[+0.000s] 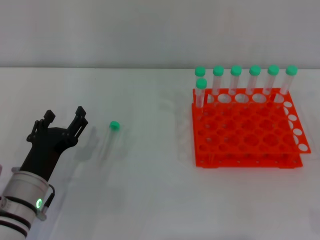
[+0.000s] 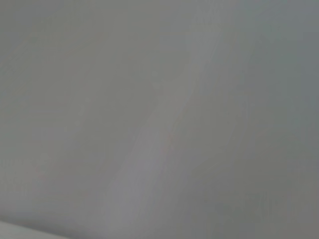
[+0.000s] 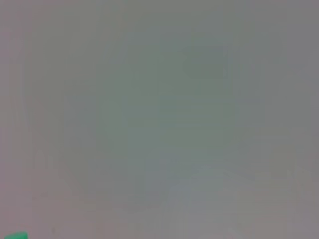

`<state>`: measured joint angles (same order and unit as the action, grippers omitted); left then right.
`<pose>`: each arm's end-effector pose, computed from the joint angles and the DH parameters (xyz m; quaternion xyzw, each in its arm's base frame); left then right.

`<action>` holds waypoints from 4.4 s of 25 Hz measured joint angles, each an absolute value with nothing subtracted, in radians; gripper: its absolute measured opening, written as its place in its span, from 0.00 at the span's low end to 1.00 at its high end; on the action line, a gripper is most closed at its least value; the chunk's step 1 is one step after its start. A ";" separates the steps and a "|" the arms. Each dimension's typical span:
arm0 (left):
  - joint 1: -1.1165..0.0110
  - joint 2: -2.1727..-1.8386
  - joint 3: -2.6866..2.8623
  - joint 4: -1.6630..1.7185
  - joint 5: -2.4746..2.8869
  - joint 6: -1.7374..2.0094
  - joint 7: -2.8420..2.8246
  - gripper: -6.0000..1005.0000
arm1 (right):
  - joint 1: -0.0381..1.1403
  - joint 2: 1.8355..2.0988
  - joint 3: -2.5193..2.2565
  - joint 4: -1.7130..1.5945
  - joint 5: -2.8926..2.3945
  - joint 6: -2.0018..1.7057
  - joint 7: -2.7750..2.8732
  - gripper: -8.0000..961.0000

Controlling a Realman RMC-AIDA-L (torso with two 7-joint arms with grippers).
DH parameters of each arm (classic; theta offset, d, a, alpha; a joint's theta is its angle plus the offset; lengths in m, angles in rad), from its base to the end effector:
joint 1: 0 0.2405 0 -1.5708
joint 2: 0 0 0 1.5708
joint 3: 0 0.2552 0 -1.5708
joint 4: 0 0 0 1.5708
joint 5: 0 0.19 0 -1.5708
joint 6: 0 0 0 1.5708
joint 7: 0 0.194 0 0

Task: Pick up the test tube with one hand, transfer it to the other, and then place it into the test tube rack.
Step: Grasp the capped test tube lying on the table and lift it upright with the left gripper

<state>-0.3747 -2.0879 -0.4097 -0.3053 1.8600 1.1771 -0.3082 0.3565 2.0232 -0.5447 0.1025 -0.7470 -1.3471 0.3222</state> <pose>-0.2991 0.3417 -0.0455 -0.6582 -0.3613 -0.3807 0.5397 0.3762 0.3205 0.0494 -0.6018 0.3023 0.3143 0.6690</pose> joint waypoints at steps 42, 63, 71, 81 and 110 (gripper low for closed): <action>-0.678 -1.877 0.017 0.358 2.294 1.368 -1.787 0.87 | 0.400 2.020 -0.544 0.090 -0.747 -1.335 0.322 0.88; -0.816 -1.935 0.806 0.896 2.638 1.405 -2.560 0.87 | 0.406 2.018 -0.545 0.090 -0.747 -1.292 0.322 0.87; -0.875 -2.058 0.816 0.848 2.809 1.352 -2.567 0.87 | 0.410 2.020 -0.545 0.091 -0.747 -1.285 0.322 0.87; -0.889 -2.073 0.927 0.741 2.822 1.251 -2.677 0.87 | 0.426 2.020 -0.545 0.090 -0.747 -1.246 0.322 0.87; -0.932 -2.069 0.940 0.642 2.832 1.240 -2.700 0.50 | 0.438 2.020 -0.536 0.064 -0.743 -1.215 0.322 0.87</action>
